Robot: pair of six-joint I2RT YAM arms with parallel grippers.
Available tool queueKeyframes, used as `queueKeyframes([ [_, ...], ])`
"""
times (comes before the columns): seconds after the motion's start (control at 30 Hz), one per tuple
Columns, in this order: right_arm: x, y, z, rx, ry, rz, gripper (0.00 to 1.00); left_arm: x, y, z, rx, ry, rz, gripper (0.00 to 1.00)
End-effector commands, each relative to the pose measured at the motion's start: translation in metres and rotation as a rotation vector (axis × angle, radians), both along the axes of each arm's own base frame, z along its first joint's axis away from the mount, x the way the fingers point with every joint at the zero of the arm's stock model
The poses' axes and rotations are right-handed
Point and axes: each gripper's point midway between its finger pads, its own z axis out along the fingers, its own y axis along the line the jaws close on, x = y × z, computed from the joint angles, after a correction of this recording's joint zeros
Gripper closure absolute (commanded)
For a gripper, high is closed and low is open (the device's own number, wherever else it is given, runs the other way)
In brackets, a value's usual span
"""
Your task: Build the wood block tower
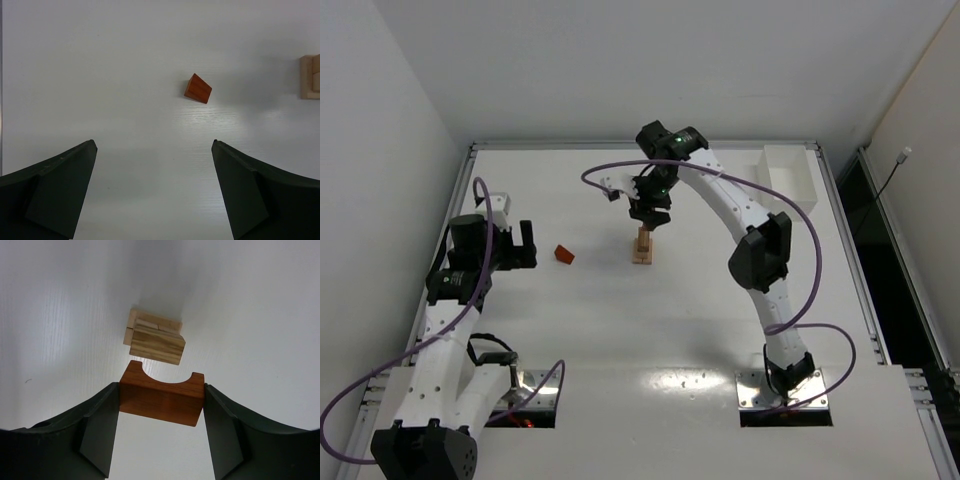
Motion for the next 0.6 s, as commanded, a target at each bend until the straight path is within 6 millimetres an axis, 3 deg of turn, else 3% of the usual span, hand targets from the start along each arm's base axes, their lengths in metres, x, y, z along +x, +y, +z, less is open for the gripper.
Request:
queueKeyframes([
  [0.0, -0.009, 0.003, 0.002, -0.026, 0.002, 0.057, 0.95, 0.003, 0.005, 0.016, 0.014, -0.055, 0.01, 0.0],
  [0.3, -0.001, 0.006, -0.017, -0.067, 0.018, 0.007, 0.87, 0.002, 0.005, 0.018, 0.015, -0.066, 0.01, 0.0],
  [0.57, -0.004, 0.01, -0.033, -0.107, 0.045, -0.038, 0.86, 0.001, 0.005, 0.014, 0.014, -0.056, 0.01, 0.0],
])
